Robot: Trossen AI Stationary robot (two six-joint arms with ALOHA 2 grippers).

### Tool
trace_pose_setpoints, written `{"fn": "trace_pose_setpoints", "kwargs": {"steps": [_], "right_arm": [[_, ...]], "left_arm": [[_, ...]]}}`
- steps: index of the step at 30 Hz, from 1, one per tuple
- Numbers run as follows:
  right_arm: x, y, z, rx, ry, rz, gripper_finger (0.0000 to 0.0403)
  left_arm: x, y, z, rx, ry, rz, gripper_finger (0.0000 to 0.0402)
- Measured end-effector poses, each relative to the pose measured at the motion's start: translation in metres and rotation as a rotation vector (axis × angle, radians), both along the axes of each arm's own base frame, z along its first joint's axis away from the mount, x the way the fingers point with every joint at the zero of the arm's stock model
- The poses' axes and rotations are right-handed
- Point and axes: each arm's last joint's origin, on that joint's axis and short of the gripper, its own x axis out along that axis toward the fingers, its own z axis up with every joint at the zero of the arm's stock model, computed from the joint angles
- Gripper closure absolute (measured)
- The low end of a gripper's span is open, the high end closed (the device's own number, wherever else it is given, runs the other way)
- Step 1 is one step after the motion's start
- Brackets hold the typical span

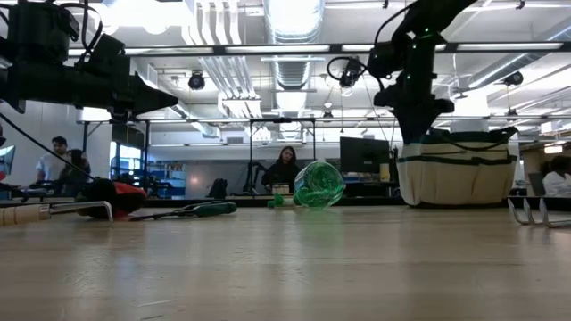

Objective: Pick & Place Garden tools in Gardening bag
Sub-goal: Adjust the gardening bag

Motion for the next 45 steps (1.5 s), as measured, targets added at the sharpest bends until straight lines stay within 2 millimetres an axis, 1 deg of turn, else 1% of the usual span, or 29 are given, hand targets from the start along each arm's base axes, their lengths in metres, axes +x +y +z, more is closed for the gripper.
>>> {"fn": "trace_pose_setpoints", "kwargs": {"steps": [7,17,37,45], "right_arm": [[0.0039,-0.0038,-0.0078,0.012,0.02,0.026,0.03],[0.0046,-0.0045,-0.0105,0.02,0.037,0.063,0.0389],[0.004,-0.0036,-0.0098,0.025,0.037,0.08,0.0394],[0.0108,0.004,-0.0096,0.031,0.036,0.118,0.0394]], "left_arm": [[0.0,0.0,0.0,0.0,0.001,0.0,0.0387],[0.0,0.0,0.0,0.0,0.0,0.0,0.0387],[0.0,0.0,0.0,0.0,0.0,0.0,0.0387],[0.0,0.0,0.0,0.0,0.001,0.0,0.0387]]}}
